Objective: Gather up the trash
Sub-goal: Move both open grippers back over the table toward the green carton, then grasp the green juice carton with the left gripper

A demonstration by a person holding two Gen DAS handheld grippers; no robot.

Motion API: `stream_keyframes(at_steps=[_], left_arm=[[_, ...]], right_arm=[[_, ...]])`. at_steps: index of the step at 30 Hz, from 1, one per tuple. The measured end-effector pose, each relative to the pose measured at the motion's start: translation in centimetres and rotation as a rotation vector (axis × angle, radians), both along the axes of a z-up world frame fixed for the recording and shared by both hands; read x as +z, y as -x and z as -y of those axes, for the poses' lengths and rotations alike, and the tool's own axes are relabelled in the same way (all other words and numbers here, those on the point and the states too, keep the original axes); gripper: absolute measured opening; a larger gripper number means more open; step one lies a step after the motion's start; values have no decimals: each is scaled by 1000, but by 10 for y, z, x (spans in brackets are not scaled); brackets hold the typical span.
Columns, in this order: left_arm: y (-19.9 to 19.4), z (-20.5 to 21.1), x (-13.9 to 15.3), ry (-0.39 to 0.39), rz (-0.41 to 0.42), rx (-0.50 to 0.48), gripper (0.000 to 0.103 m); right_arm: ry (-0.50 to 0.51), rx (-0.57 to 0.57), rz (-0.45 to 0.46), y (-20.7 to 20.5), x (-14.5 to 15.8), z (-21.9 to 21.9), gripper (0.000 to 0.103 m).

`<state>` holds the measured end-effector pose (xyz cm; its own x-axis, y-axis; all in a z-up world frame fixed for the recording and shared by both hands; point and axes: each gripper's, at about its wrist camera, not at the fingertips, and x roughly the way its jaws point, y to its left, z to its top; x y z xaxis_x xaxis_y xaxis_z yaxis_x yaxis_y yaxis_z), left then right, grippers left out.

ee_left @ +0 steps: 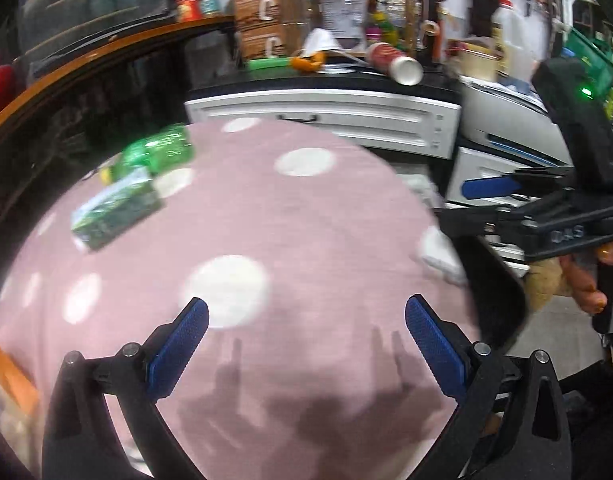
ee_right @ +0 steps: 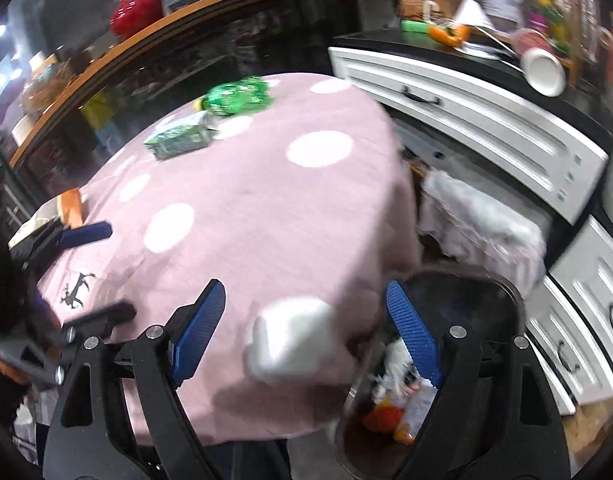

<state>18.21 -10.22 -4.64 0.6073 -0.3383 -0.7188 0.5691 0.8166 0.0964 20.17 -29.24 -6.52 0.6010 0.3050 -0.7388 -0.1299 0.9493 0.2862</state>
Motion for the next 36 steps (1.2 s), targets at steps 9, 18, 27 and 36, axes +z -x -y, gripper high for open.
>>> stream_keyframes(at_steps=[9, 18, 27, 36], left_arm=[[-104, -70, 28, -104, -3, 22, 93], [-185, -91, 31, -316, -20, -64, 90], [-225, -74, 3, -419, -53, -179, 86], [-228, -67, -18, -488, -52, -195, 74]], right_arm=[[-1, 90, 2, -34, 6, -41, 83], [-108, 108, -52, -45, 3, -41, 83], [-121, 129, -52, -52, 10, -42, 83], [-126, 142, -63, -67, 7, -46, 83]])
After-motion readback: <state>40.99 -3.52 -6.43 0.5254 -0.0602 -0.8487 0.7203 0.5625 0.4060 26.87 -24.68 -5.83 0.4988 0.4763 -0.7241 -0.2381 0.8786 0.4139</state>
